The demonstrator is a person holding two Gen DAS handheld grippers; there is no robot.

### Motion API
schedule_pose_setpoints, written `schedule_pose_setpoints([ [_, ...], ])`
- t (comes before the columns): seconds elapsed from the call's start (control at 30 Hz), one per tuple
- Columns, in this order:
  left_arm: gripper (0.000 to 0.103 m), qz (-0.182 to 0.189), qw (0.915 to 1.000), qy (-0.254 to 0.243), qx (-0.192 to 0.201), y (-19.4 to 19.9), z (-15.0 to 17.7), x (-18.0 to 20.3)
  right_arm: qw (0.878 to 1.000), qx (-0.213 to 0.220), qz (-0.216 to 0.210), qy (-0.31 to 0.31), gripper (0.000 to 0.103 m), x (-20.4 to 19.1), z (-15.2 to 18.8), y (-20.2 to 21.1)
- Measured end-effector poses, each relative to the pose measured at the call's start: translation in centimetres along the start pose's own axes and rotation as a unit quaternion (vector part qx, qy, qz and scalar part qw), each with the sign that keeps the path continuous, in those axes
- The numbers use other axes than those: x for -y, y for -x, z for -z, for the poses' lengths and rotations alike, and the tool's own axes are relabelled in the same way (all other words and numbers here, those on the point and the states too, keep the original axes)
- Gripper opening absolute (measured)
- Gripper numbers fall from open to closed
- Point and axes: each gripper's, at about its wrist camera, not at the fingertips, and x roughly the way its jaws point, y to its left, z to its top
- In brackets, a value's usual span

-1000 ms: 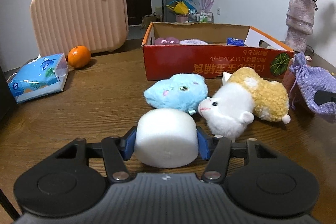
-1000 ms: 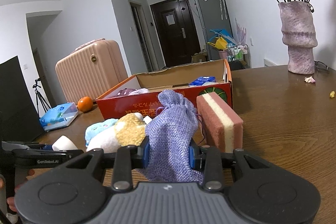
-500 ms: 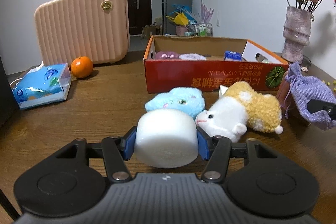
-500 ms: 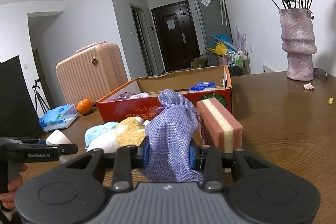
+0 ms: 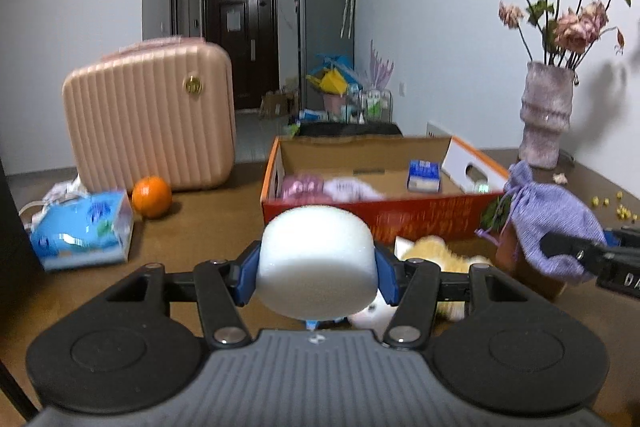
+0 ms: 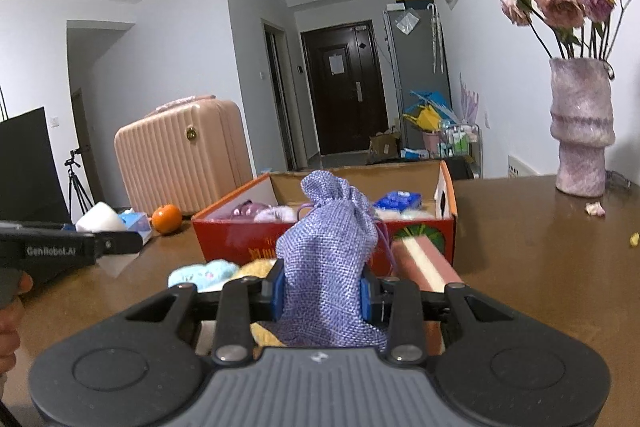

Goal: Organize soft objects
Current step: 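Lift and carry the sachet and foam cylinder over the cardboard box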

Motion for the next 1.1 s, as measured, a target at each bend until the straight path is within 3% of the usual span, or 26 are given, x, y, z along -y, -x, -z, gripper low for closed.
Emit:
schedule_pose_setpoints([
  [0.47,0.058,-0.001,0.9974,0.048,0.054,-1.3,-3.7,0.5,0.998,0.057,0.006,-0.007,0.033,-0.7,-3.6,-2.7],
  [1.1,0.058,-0.011,0.9959,0.063,0.064,-7.1,-6.3,1.5,0.997,0.077,0.024,-0.012,0.033,-2.0,-5.1,-9.3],
])
